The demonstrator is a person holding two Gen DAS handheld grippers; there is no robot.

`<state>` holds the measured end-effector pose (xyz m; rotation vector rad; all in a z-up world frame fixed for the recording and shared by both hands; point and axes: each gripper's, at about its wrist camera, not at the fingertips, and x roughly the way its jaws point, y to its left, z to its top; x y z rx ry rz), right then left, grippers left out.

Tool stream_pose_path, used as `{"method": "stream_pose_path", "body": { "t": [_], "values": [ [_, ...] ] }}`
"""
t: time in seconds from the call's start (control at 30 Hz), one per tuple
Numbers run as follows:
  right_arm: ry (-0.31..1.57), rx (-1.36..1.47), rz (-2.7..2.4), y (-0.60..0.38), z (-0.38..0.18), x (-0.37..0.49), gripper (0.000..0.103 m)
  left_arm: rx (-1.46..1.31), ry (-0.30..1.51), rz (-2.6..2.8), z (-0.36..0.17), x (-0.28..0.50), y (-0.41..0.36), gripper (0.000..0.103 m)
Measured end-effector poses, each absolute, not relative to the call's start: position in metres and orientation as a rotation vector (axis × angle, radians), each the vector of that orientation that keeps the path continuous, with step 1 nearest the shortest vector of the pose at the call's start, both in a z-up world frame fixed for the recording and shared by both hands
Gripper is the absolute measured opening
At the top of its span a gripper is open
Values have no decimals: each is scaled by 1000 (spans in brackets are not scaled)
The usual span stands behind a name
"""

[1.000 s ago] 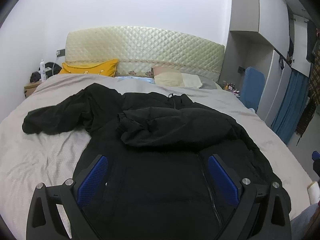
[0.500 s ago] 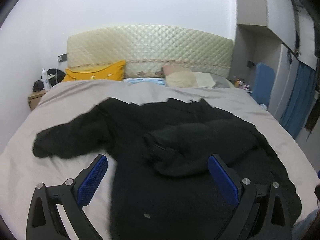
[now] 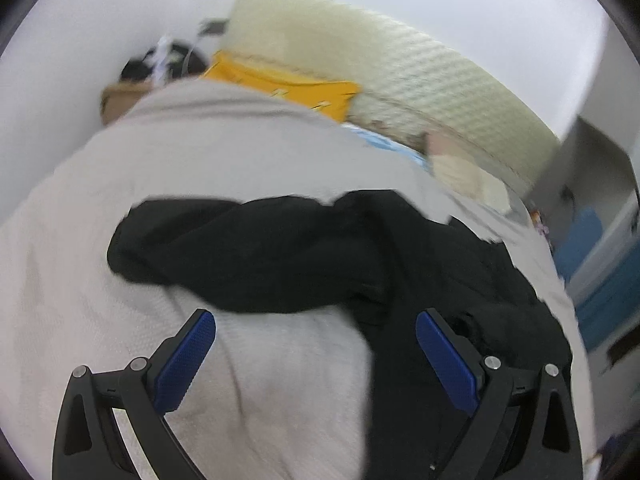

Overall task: Fold large clothes
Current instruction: 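Move the left gripper to the other sleeve cuff of the jacket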

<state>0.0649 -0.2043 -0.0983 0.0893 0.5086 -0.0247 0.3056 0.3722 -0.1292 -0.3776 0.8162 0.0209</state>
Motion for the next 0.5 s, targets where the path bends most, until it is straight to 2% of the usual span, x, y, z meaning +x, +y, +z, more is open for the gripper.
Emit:
{"method": "stream_pose_path", "body": {
  "t": [0.3, 0.5],
  "values": [
    [613, 71, -70, -185, -113, 102, 96, -626, 860, 67, -232, 344, 476, 101],
    [666, 66, -99, -172, -124, 126, 96, -771, 822, 98, -293, 362, 530, 95]
  ]
}}
